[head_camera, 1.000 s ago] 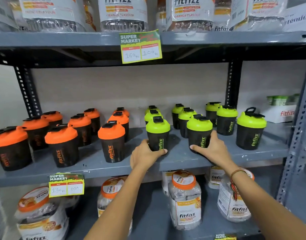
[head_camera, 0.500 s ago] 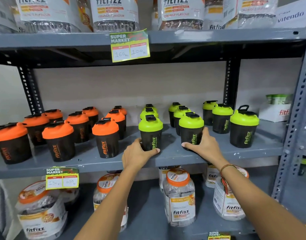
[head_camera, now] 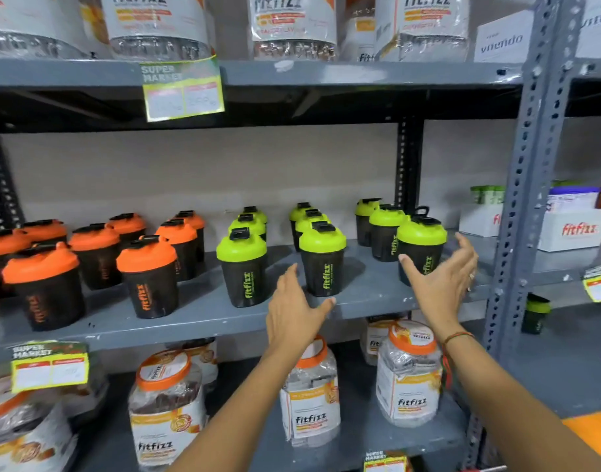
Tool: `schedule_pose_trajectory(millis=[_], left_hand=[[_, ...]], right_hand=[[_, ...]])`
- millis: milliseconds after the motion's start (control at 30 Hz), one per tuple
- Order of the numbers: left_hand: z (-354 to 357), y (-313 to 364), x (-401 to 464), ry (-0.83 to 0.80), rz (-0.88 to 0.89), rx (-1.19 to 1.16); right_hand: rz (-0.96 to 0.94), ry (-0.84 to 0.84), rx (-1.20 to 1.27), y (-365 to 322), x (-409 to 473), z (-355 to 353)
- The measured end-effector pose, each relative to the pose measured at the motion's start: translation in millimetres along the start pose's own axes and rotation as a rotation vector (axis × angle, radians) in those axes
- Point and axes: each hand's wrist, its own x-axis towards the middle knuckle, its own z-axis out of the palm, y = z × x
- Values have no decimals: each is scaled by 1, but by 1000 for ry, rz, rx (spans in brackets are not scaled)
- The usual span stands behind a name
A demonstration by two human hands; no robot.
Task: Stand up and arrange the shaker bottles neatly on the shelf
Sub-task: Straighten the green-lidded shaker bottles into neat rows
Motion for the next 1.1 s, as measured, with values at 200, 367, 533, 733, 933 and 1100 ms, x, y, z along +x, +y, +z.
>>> schedule_pose_trajectory(millis=[200,367,533,733,933,1100], left_hand=[[11,9,26,-111,-229,93],[15,11,29,-75,-278,138],[17,15,28,-29,-284,152],[20,17,26,-1,-272,187],[16,19,24,-33,-249,177],[5,19,18,-78,-218,130]], right_hand=[[123,-404,-198,28,28,-4],[61,-454,-205,39,31,0],[51,-514,-157,42,36,-2],[29,-536,-149,42,37,-3],[39,-546,-132,37,34,-7],[76,-565,-33,34,33,-14]])
